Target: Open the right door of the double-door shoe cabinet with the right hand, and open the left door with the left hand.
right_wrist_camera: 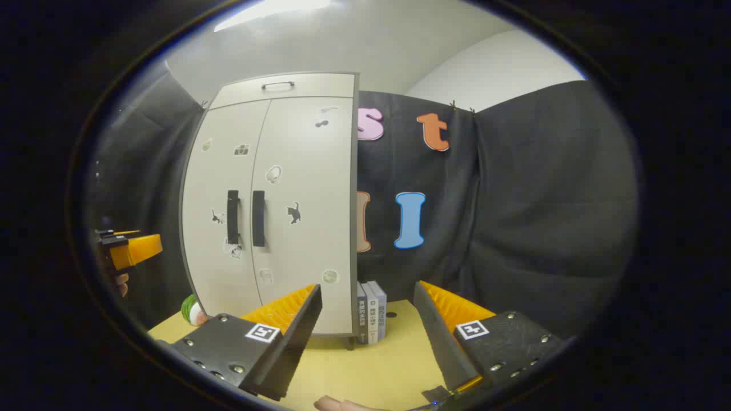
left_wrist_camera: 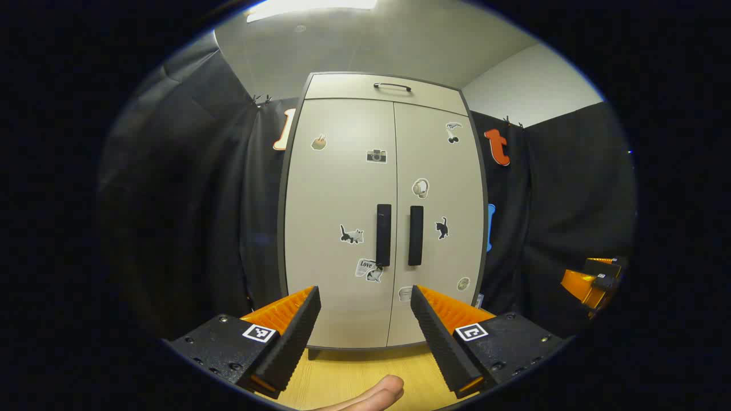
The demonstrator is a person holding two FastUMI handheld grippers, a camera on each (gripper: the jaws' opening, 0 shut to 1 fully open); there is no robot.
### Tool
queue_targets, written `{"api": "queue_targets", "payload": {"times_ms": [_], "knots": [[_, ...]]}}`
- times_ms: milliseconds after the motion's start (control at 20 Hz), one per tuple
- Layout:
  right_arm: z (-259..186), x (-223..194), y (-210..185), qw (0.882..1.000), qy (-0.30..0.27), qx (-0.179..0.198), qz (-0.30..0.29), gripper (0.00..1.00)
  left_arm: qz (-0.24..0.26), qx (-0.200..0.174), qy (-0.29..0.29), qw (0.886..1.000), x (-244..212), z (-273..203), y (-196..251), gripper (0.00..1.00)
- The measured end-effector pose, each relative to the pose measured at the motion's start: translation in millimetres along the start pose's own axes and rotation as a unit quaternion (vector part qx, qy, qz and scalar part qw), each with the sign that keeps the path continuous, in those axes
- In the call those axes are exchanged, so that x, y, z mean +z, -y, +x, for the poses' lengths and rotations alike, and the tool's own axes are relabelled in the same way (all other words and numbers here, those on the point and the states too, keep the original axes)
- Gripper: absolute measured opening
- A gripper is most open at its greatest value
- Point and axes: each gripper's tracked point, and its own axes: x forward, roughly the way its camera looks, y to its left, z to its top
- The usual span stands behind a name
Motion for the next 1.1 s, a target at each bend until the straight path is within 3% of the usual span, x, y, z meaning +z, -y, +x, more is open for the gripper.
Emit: {"api": "queue_targets", "payload": {"times_ms": [450,1100], "knots": [[6.0,1.3,-21.5,1.0,0.002,0.01,-0.008,0.94,-0.001,0.017,0.009,1.0,10.9,-0.3,-21.2,0.98],[49.0,-5.8,-77.9,0.999,-0.001,0.04,-0.008,0.94,0.002,-0.003,-0.002,1.0,-3.4,19.8,-36.0,0.99]]}}
